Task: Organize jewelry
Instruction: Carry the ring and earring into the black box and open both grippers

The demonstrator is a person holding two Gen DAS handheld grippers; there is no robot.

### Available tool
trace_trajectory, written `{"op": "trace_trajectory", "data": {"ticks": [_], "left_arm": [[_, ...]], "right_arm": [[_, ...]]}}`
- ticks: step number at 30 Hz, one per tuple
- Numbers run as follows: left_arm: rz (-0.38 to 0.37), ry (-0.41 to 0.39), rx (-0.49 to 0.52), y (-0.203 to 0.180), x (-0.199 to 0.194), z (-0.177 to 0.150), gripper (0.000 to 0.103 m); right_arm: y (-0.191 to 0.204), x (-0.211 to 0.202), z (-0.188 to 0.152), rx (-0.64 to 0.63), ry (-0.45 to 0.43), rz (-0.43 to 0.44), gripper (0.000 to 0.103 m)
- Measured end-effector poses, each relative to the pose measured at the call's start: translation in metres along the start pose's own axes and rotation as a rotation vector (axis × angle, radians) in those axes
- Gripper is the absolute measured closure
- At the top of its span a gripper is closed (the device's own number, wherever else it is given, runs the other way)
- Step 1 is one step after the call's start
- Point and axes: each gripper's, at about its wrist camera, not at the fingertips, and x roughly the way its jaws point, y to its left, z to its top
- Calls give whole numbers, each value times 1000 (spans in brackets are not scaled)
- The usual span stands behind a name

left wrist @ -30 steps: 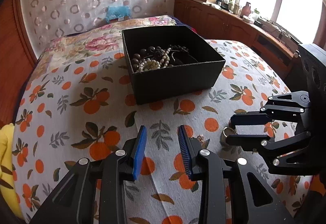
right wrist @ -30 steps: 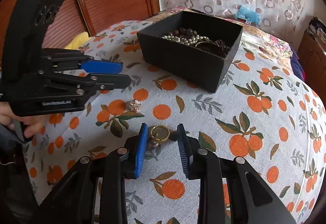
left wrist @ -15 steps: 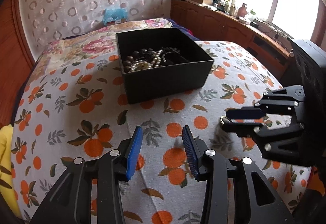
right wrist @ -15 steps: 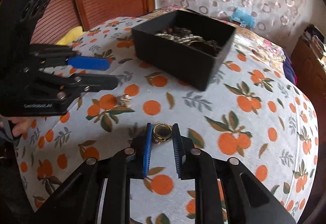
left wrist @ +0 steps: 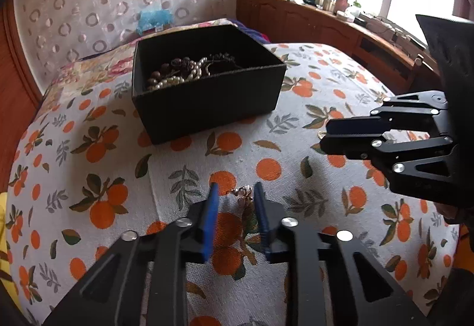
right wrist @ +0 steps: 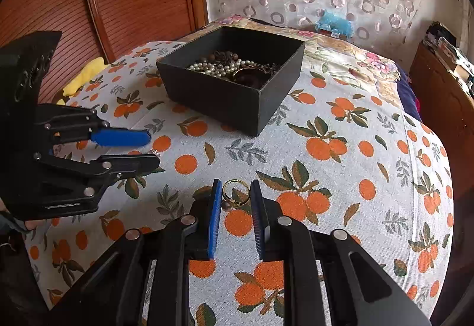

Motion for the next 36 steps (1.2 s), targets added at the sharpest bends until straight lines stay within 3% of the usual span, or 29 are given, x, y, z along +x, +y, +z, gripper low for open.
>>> {"op": "trace_trajectory", "data": {"ticks": [2,10,23,36], "left_arm": [[-2,-7,8,0,0,-1,90],[-26,-37,-34,14,-11,5,91],[22,-149,-34,29,-42,44,91],[62,-192,-46,52,-37,74,91]], "right_arm": [[0,0,0,1,0,0,82],[-6,-6,8,-2,-15,-10,82],[-11,-21,66,-29,-136,12,82],[-24,-1,99,15,-154,47,81]]}}
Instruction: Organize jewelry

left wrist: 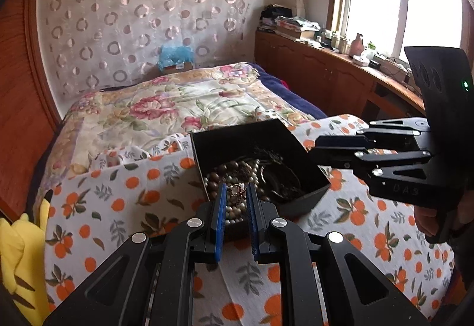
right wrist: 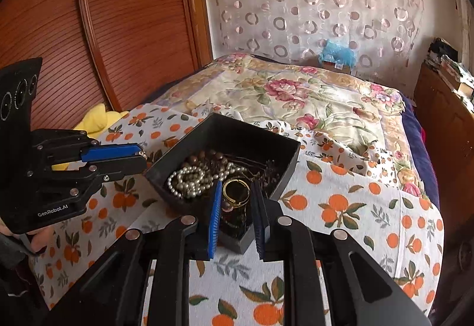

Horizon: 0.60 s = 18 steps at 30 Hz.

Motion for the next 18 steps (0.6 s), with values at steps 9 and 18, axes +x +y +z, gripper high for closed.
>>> {"op": "trace_trajectory", "data": {"ticks": [9,18], "left_arm": [[3,-2,4,8,20,20,91],[8,16,-2,14,47,36,91]], "right_arm": [[0,8,3,9,-5,7,77],[-6,10,-1,36,-2,2,77]]}}
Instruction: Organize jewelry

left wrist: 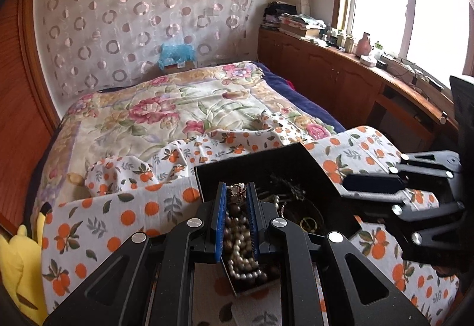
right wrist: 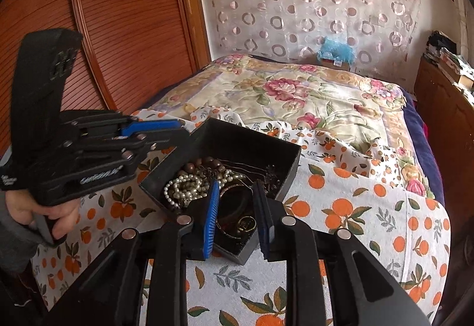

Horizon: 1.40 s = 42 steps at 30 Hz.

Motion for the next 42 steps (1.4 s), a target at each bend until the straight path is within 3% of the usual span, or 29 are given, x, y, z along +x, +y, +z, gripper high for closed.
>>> {"op": "trace_trajectory", "data": {"ticks": [15,17,21,24,27,29,32,35,42], "left_arm": [[23,3,-15,0,-3,-1,89],[29,-2,-16,-2,-10,-7,80],[37,-11,-22,-4,-25,-18,75],[51,-20,-24,-8,-38,-27,64],[65,-36,-31,-11,-52,-36,43],[75,-51,-36,-14,-63,-43,24],[98,-74,-46,-18,-79,-55,14],[119,-81,-61,-22,-90,-62,8],[161,-110,-73,-33,-121,-84,8]], "right_arm": [[1,-12,-19,42,-10,-36,77],[1,-15,-22,48,-16,-41,77],[3,-27,-29,58,-37,-57,70],[6,-36,-36,63,-54,-69,69],[10,-44,-41,70,-74,-84,60],[14,-50,-45,72,-85,-94,57],[20,-60,-55,79,-106,-114,42],[24,-70,-64,90,-130,-137,28],[34,-94,-84,124,-189,-191,4]]}}
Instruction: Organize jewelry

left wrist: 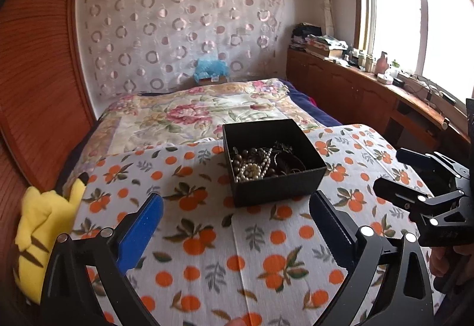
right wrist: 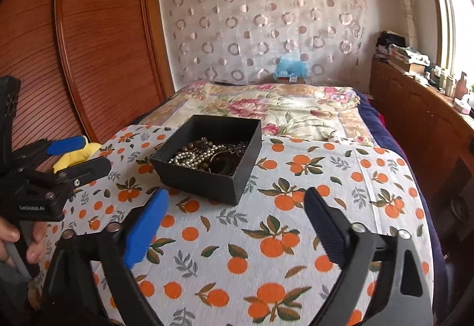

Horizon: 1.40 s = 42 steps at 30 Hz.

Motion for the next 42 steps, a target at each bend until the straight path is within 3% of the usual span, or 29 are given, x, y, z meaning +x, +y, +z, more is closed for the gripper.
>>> {"op": "trace_trajectory", "data": {"ticks": [21,42], "left_arm": [[73,-92,-8,-12,-82,-17,8],[56,-115,-51,-4,-93,-22,8]], "right_arm": [[13,-82,-10,20,-150,-56,3],[14,-100,-17,29,-170,-71,3]]}}
